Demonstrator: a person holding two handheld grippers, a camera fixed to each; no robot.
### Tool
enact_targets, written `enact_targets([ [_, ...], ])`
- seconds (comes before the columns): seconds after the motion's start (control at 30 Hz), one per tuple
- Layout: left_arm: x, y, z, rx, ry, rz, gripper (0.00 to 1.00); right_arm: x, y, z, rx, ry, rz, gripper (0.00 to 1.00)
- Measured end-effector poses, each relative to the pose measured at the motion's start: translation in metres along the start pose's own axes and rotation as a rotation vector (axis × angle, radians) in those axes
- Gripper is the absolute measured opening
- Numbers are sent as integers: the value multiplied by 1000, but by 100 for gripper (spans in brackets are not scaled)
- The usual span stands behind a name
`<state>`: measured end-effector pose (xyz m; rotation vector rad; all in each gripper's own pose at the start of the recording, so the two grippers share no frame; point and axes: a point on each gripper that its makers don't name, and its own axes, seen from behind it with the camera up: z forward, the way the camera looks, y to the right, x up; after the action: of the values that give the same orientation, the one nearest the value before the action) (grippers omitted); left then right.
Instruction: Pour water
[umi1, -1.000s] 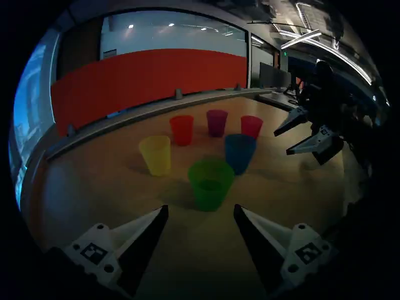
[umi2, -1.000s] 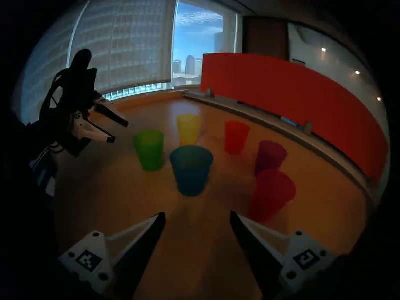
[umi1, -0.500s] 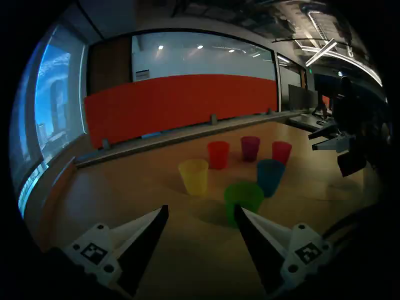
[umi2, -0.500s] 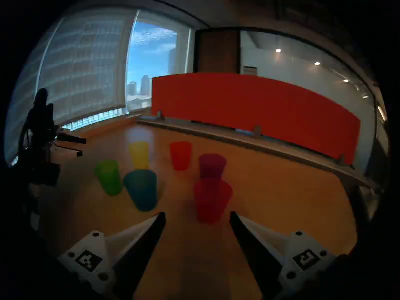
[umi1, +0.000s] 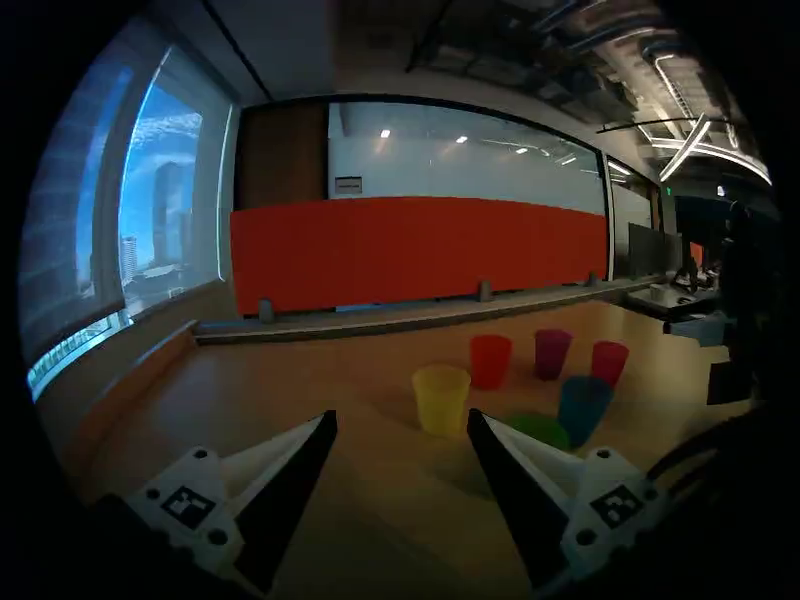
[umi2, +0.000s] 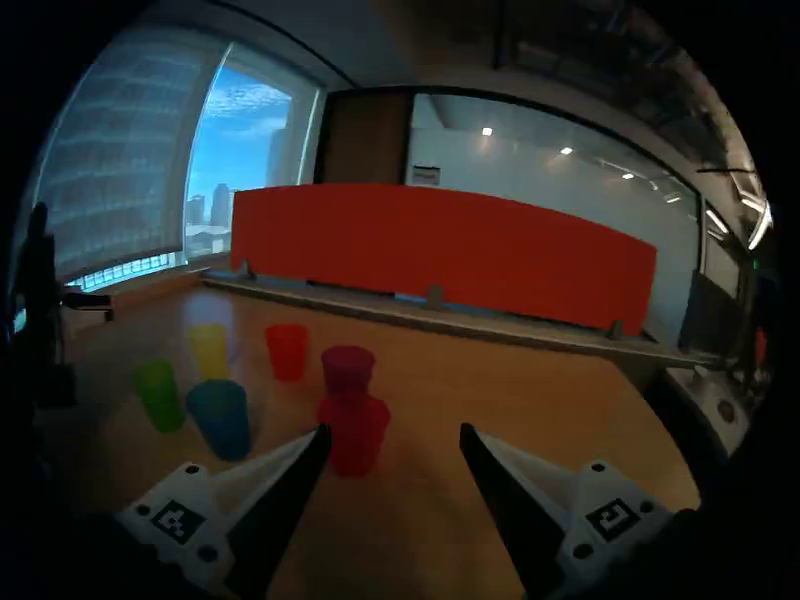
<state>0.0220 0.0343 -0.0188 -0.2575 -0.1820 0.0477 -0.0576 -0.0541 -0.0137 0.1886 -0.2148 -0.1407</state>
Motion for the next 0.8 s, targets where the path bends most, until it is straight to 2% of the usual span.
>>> enact_targets([
  [0.27,5,-18,2,86,46,-45,97,16,23,-6,-133,87,94,99],
  [0.47,5,-20,0,114,70,-75,97,17,34,-8,-196,130,150,99],
  [0.6,5,-19,3,116,82,-90,97,19,42,-12,-232,155,160,99],
  [0.8,21,-19,2,134,138,-87,97,24,49,-14,-259,180,138,99],
])
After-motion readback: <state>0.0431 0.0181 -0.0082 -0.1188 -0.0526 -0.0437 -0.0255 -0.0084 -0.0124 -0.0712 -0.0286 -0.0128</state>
